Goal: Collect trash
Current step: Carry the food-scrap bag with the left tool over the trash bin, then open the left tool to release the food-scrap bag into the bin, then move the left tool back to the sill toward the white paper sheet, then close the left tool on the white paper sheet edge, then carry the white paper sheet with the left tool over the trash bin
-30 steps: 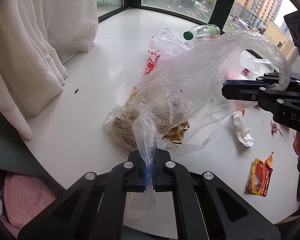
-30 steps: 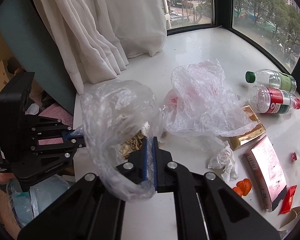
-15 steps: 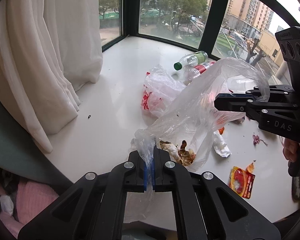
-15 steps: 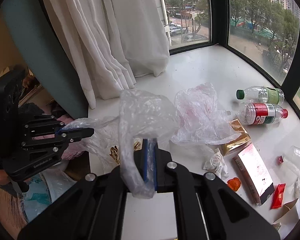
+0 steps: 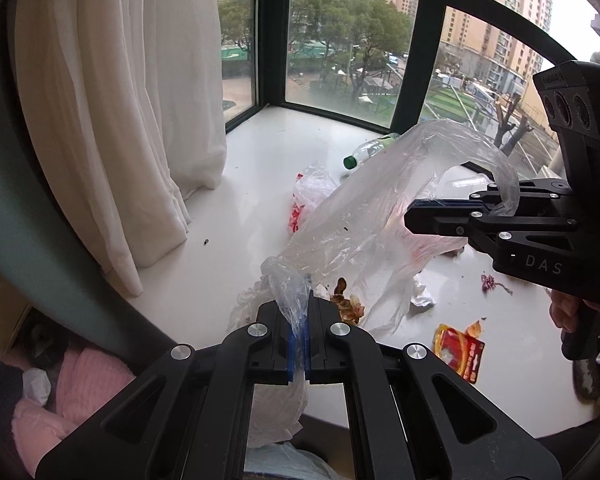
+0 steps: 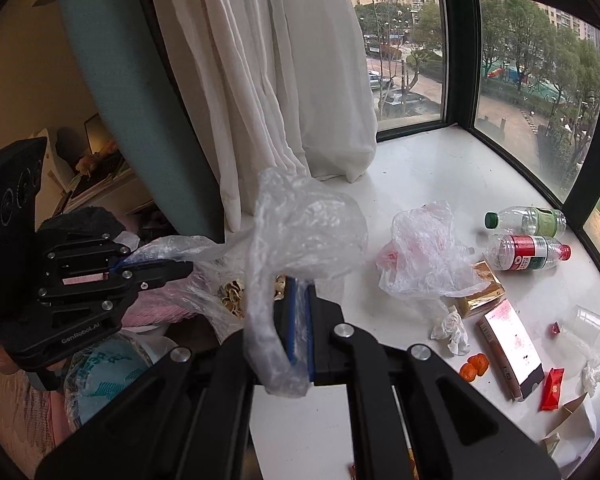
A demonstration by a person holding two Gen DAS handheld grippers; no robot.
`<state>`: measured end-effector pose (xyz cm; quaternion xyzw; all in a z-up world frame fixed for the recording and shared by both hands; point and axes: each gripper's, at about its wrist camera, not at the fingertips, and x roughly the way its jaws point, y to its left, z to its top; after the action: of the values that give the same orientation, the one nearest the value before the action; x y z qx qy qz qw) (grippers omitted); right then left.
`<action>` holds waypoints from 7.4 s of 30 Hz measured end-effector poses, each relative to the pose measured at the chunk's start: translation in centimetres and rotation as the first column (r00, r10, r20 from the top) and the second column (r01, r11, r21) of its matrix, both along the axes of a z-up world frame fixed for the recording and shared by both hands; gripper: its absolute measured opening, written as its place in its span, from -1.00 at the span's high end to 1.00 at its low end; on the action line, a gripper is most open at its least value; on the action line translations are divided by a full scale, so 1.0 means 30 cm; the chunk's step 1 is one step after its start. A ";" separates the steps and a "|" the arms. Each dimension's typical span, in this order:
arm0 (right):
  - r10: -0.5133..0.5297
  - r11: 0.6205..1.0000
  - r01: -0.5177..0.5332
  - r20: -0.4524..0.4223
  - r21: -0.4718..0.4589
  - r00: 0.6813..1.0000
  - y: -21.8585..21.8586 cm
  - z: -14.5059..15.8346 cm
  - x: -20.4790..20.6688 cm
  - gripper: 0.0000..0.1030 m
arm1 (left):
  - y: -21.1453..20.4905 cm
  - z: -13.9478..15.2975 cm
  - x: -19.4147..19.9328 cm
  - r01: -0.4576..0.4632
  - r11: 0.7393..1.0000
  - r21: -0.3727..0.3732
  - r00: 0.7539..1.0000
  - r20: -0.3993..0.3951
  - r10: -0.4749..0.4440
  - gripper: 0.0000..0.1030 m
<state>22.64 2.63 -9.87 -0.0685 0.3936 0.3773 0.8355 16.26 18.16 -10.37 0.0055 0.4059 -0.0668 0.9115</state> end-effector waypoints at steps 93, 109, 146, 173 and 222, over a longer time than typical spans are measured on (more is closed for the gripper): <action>-0.055 0.996 0.057 0.037 -0.069 0.998 -0.154 -0.211 -0.368 -0.88 | -0.012 -0.124 -0.379 0.077 0.997 -0.012 0.996 -0.047 -0.078 -0.89; -0.408 0.910 0.410 0.046 -0.068 0.912 -0.664 -0.200 -0.322 -0.88 | -0.440 -0.099 -0.146 0.389 0.921 -0.010 0.921 -0.031 -0.389 -0.89; -0.643 0.766 0.640 -0.123 -0.068 0.756 -1.622 -0.417 0.003 -0.88 | -1.411 -0.278 0.517 0.850 0.527 0.011 0.525 -0.107 -0.844 -0.88; -0.368 0.907 0.417 -0.353 0.069 0.860 -1.771 -0.669 0.262 -0.88 | -1.706 -0.634 0.770 0.978 0.189 -0.089 0.165 -0.222 -0.961 -0.88; -0.168 0.980 0.188 -0.240 0.067 0.956 -1.306 -0.274 0.036 -0.08 | -1.335 -0.277 0.457 0.892 0.425 -0.155 0.403 -0.157 -0.902 0.26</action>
<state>23.71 -36.55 -18.09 0.0491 0.4762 0.3230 0.8164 29.98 -21.90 -18.68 0.1938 0.4343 -0.5541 0.6833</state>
